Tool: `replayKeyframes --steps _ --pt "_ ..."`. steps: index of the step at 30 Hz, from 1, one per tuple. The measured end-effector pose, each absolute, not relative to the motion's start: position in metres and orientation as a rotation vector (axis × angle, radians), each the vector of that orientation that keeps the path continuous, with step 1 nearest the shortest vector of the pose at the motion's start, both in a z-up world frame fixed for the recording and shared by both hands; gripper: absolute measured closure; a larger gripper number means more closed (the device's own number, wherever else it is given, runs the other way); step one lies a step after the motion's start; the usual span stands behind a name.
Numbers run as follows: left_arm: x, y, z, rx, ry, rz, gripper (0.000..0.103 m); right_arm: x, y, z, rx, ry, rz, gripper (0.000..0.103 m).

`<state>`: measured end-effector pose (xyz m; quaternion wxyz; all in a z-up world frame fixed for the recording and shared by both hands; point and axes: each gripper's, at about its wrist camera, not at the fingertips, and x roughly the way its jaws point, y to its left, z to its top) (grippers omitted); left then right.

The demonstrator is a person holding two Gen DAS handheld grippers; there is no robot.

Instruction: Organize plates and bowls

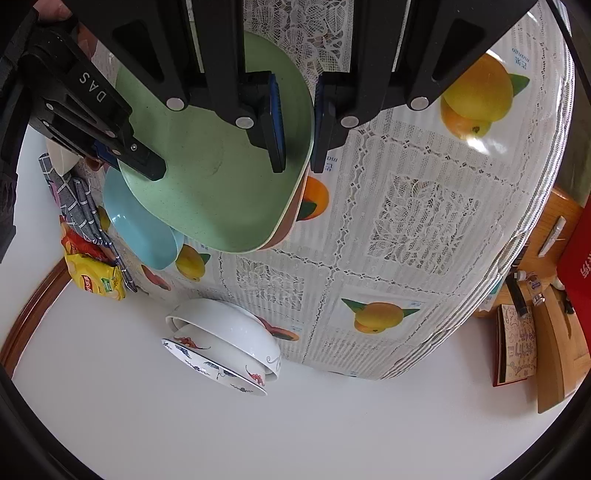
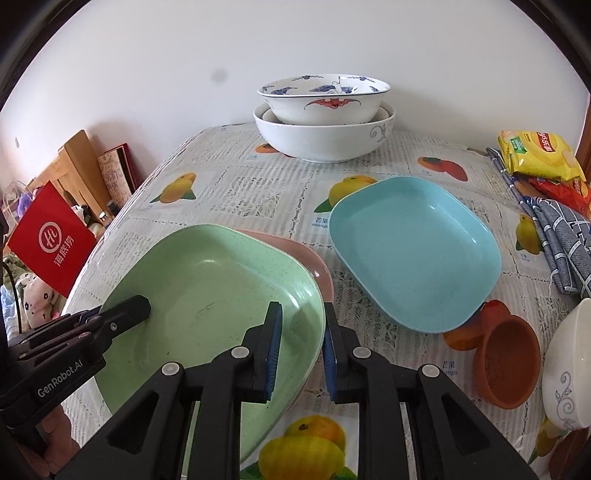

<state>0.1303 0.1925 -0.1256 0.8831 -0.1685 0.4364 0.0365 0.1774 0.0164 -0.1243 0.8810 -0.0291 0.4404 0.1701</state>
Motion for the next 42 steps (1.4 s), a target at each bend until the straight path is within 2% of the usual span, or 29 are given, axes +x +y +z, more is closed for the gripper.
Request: replayKeyframes --steps 12,15,17,18,24,25,29,33,42 --pt "0.135 0.195 -0.127 -0.364 0.892 0.059 0.086 0.192 0.025 -0.125 -0.111 0.898 0.369 0.079" --pt "0.136 0.195 -0.127 -0.361 0.911 0.049 0.08 0.192 0.026 -0.123 -0.12 0.889 0.368 0.073" --pt "0.135 0.193 -0.127 -0.357 0.919 0.031 0.079 0.189 0.026 -0.122 -0.131 0.882 0.365 0.061" --pt "0.134 0.193 -0.126 -0.358 0.916 0.034 0.079 0.188 0.025 -0.121 -0.133 0.877 0.36 0.059" --pt "0.126 0.193 -0.118 -0.354 0.905 0.038 0.076 0.179 0.019 -0.115 -0.112 0.867 0.358 0.056" --pt "0.126 0.192 -0.116 -0.351 0.905 0.041 0.075 0.177 0.017 -0.114 -0.109 0.867 0.359 0.055" --pt "0.119 0.191 -0.107 -0.337 0.876 0.06 0.052 0.169 0.009 -0.109 -0.112 0.859 0.347 0.052" --pt "0.116 0.184 -0.093 -0.32 0.851 0.065 0.052 0.163 -0.008 -0.097 -0.112 0.836 0.319 0.041" --pt "0.117 0.146 -0.055 -0.254 0.774 0.04 0.051 0.153 -0.069 -0.064 -0.011 0.788 0.254 0.038"
